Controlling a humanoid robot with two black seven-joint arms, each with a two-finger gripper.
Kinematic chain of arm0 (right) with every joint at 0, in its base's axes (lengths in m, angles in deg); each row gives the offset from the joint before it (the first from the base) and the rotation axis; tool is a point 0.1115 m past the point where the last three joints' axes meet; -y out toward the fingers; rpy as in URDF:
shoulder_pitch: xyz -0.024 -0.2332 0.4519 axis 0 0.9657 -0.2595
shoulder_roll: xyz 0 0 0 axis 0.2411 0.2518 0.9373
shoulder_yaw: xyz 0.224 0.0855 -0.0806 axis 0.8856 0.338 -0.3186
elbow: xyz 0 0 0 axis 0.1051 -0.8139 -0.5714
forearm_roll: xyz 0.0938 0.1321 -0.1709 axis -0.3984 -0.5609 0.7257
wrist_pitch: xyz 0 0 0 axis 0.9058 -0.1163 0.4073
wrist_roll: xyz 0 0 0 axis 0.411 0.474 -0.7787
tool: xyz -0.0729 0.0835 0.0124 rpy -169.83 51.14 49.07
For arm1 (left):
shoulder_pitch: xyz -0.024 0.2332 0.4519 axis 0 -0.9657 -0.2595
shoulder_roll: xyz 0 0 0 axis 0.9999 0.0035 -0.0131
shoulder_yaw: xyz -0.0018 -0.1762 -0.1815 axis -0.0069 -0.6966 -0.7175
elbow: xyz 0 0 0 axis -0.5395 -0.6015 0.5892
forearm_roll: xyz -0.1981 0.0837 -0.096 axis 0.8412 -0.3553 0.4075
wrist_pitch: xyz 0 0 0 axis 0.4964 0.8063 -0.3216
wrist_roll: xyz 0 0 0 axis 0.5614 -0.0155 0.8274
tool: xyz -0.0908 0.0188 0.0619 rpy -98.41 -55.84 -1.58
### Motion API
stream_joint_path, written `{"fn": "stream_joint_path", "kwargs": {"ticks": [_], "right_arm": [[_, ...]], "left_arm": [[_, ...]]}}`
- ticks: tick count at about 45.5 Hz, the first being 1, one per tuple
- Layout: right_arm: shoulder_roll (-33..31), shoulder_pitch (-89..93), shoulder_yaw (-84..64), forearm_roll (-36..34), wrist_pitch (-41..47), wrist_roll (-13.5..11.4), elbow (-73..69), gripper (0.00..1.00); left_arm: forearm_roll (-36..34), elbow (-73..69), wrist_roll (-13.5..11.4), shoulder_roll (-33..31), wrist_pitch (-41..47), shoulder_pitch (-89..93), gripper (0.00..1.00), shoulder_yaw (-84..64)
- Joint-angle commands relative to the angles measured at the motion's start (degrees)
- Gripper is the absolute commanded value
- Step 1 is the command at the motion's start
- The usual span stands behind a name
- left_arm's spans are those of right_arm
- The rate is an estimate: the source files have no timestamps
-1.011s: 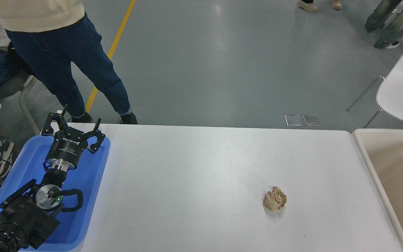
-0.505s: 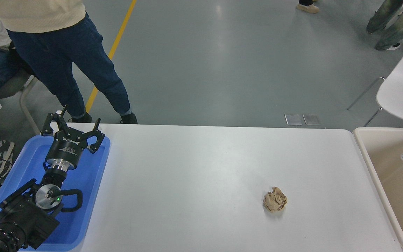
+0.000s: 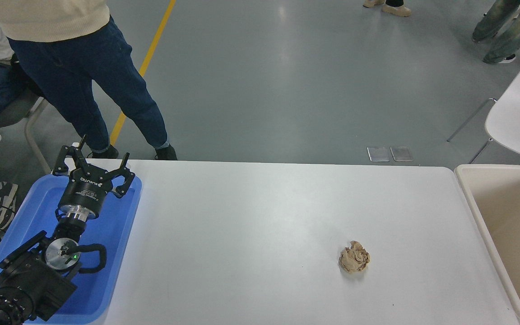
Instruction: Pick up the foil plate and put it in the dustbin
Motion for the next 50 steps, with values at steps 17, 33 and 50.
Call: {"fn": "stream_joint_path", "kwargs": {"ticks": [17,33,50], "right_arm": [[1.0,0.9,1.5,0.5,-6.9,-0.4,-0.3,0.99],[-12.1,-12.0,1.1,11.1,-6.9,-0.4,-29.3,1.00],[-22.2,-37.4,-13.2,19.6,-1.1,-0.3,-57.9,1.00]], "left_arm": [[0.0,0.0,0.0,0.0,0.0,0.0,1.00,0.0],[0.1,0.0,0.0,0.0,0.0,0.0,1.00,0.0],[0.0,0.0,0.1,-0.1,0.0,0.1,1.00,0.0]]}}
